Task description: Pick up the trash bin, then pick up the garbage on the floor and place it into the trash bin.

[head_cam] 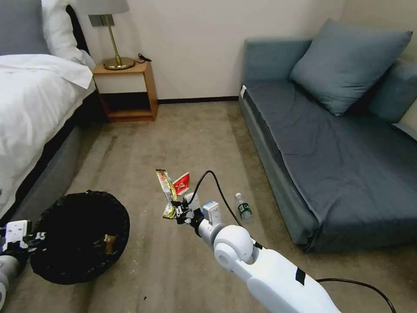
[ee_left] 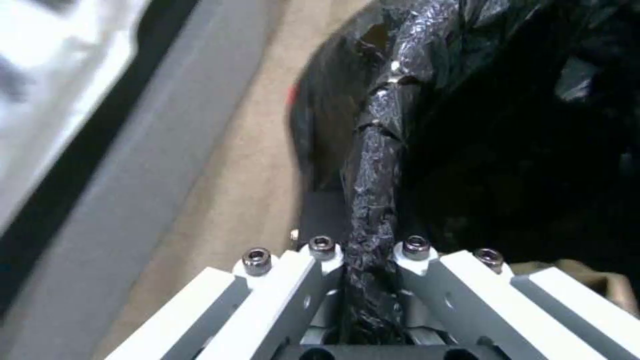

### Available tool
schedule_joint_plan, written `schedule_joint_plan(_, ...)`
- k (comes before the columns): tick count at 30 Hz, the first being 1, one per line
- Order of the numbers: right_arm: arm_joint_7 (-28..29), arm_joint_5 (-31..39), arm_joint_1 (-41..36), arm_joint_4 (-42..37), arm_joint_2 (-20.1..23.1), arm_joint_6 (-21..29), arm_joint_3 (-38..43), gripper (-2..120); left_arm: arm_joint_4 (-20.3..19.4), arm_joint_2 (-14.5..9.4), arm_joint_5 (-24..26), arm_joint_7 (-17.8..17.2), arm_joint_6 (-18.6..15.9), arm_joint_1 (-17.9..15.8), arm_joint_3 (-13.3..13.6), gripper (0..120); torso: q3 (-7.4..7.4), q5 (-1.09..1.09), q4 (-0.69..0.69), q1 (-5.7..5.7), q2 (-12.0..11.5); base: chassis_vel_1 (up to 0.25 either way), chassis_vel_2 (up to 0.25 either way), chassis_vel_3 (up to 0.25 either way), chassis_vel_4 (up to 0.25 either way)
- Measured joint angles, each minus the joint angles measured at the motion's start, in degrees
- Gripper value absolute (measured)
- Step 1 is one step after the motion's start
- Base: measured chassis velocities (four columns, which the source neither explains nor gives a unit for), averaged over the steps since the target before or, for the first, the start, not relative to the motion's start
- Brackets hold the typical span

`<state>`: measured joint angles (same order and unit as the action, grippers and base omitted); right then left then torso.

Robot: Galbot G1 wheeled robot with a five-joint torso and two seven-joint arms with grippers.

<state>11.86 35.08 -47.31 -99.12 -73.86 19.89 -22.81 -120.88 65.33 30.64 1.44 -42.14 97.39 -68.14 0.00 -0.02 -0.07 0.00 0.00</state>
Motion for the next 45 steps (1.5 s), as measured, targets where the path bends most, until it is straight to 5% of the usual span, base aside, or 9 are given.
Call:
schedule_joint_plan(3, -1.4, -0.6, 7.0, 3.4, -7.9, -2.3, -8.7, 0, -0.4, 0.4, -0.2, 0.1, 0.0, 0.0, 0.3, 3, -0.01, 0.02, 0.12, -0.01, 0.0, 0.0, 0.0, 0.0, 0.0)
schedule_joint_plan(7, -1.4, -0.7, 9.9, 4.5, -11.5, -2.4, -11.7, 0, -0.4, 0.5, -0.4, 0.0, 0.0, 0.0, 0.5, 3, 0.0, -0.01, 0.11, 0.0, 0.0, 0.0, 0.0, 0.0, 0.0)
schedule_joint_plan(20, -1.4, -2.2, 13.9, 9.4, -16.0, -3.3, -17.4, 0, -0.4, 0.4, -0.6, 0.0, 0.0, -0.3, 1.2, 3, 0.01, 0.0, 0.07, 0.0, 0.0, 0.0, 0.0, 0.0, 0.0)
schedule_joint_plan(37, -0.4, -2.9, 13.6, 8.5, -17.8, -3.8, -17.8, 63, -0.6, 0.4, -0.5, 0.1, 0.0, -0.4, 1.1, 3, 0.0, 0.02, 0.07, 0.0, 0.0, 0.0, 0.0, 0.0, 0.0)
schedule_joint_plan(45, 0.2, -11.3, 10.8, 4.7, -15.5, -7.3, -13.3, 90, -0.5, 0.5, -0.5, 0.1, 0.0, -0.3, 0.8, 3, 0.0, 0.03, 0.08, 0.0, 0.0, 0.0, 0.0, 0.0, 0.0)
